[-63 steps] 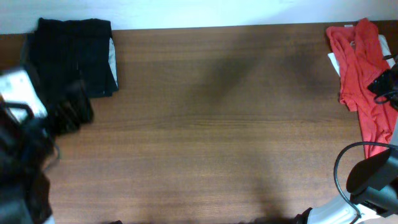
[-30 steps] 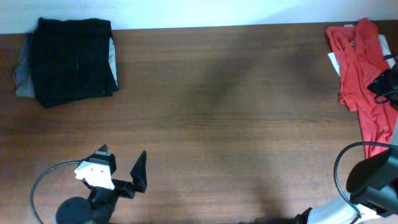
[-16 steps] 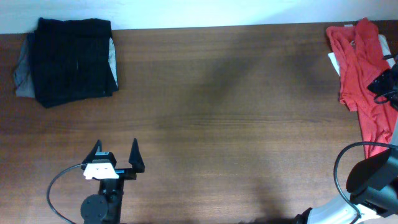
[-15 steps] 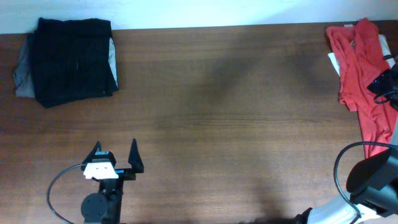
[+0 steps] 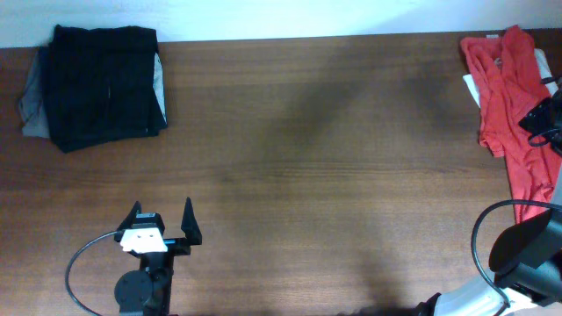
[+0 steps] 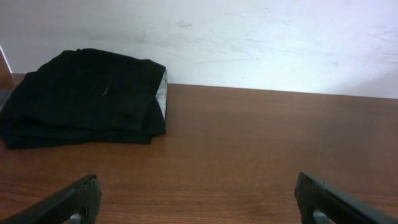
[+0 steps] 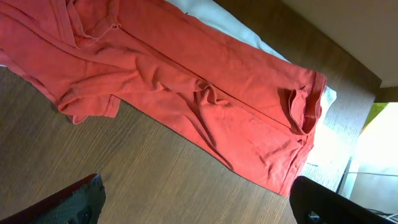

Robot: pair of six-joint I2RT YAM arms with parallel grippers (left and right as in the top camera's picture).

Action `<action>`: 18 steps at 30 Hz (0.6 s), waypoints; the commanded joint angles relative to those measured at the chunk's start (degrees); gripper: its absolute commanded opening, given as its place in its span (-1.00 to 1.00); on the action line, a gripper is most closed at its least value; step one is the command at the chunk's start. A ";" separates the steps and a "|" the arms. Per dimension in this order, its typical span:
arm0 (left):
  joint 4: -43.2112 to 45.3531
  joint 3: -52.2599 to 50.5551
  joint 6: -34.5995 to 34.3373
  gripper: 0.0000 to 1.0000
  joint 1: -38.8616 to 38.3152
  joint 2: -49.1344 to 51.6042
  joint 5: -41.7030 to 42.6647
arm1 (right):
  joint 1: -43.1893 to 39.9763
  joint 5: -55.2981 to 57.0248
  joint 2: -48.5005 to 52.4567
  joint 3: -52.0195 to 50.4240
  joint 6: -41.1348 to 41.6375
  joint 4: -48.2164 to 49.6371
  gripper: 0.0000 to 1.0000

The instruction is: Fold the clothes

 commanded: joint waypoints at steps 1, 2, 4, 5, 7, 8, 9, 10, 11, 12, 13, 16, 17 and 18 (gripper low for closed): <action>0.15 -0.50 1.11 0.98 0.35 -0.55 0.83 | -0.07 0.92 -1.05 0.20 0.55 0.02 0.97; 0.15 -0.50 1.11 0.98 0.35 -0.55 0.83 | -0.07 0.92 -1.05 0.20 0.55 0.02 0.97; 0.15 -0.50 1.11 0.98 0.33 -0.55 0.83 | -0.07 0.92 -1.05 0.20 0.55 0.02 0.97; 0.15 -0.50 1.11 0.98 0.33 -0.55 0.83 | -0.07 0.92 -1.05 0.20 0.55 0.02 0.97; 0.15 -0.50 1.09 0.98 0.35 -0.55 0.83 | -0.07 0.92 -0.92 0.20 0.55 0.02 0.97; 0.15 -0.50 1.09 0.98 0.35 -0.55 0.83 | 0.04 0.92 -0.92 0.20 0.55 0.02 0.97; 0.15 -0.50 1.11 0.98 0.33 -0.55 0.83 | 0.26 0.92 -0.92 0.20 0.55 0.00 0.97; 0.15 -0.50 1.11 0.98 0.33 -0.55 0.83 | 0.33 0.92 -1.09 0.22 0.55 0.02 0.97; 0.15 -0.50 1.11 0.98 0.35 -0.55 0.83 | 0.31 0.92 -1.55 0.22 0.55 0.02 0.97; 0.15 -0.50 1.11 0.98 0.35 -0.55 0.83 | 0.31 0.92 -2.40 0.22 0.55 0.02 0.97; 0.15 -0.50 1.11 0.98 0.35 -0.55 0.83 | 0.31 0.92 -3.50 0.22 0.55 0.02 0.97; 0.15 -0.50 1.11 0.99 0.35 -0.55 0.83 | 0.44 0.92 -8.92 0.20 0.55 0.00 0.97; 0.15 -0.50 1.09 0.99 0.35 -0.55 0.83 | 0.92 0.92 -11.91 0.22 0.55 0.00 0.97; 0.15 -0.50 1.11 0.99 0.35 -0.55 0.83 | 1.86 0.94 -15.45 0.22 0.55 0.02 0.97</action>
